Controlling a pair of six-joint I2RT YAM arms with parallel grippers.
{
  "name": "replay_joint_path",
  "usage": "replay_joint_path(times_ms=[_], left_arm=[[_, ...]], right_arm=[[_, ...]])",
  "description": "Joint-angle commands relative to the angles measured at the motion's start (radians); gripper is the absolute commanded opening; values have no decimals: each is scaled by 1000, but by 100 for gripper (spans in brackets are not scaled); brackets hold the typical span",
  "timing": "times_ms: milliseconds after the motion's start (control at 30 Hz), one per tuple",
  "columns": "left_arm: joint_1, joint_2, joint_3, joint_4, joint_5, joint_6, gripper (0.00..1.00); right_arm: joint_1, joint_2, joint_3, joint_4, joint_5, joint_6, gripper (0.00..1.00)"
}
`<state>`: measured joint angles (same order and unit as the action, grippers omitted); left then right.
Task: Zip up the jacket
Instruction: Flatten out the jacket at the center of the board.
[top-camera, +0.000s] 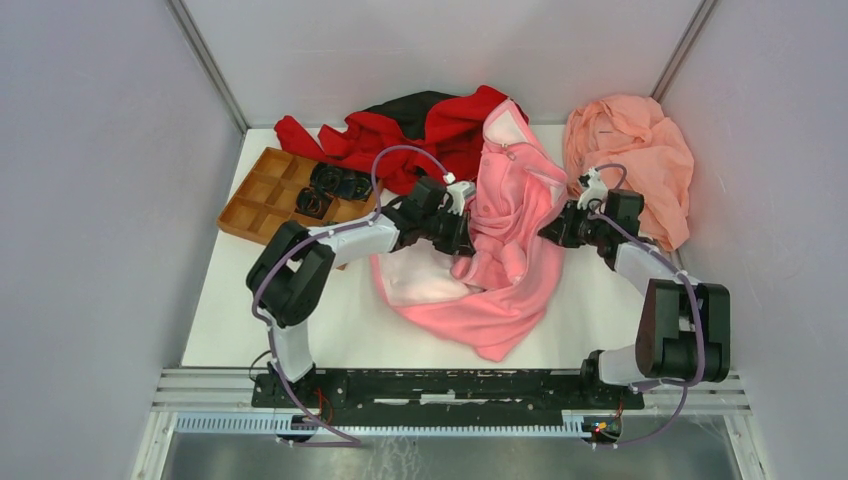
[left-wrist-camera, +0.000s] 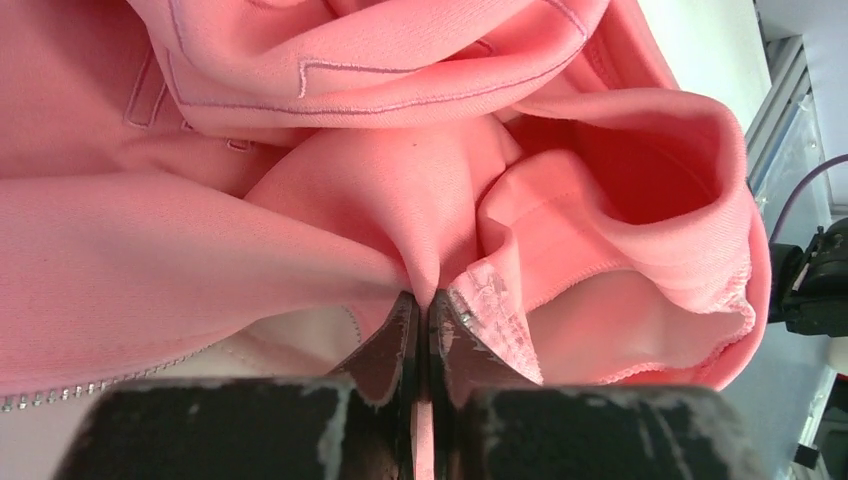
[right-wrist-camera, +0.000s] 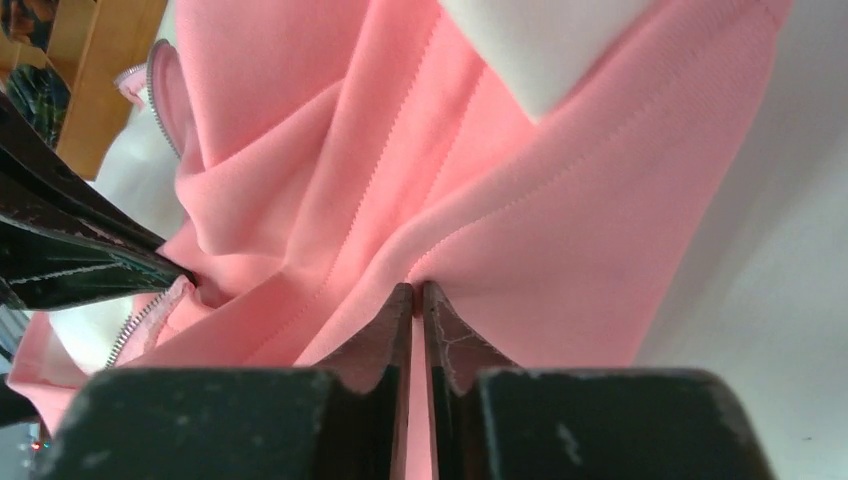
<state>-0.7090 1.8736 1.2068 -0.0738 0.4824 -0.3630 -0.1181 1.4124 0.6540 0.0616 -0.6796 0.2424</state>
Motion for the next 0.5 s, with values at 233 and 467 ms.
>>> replay_joint_path(times_ms=[233, 467], left_arm=[[113, -372, -153, 34, -34, -4, 2], [130, -645, -252, -47, -143, 19, 2]], right_arm=[[-6, -118, 324, -116, 17, -202, 0], [-15, -159, 528, -204, 90, -286, 0]])
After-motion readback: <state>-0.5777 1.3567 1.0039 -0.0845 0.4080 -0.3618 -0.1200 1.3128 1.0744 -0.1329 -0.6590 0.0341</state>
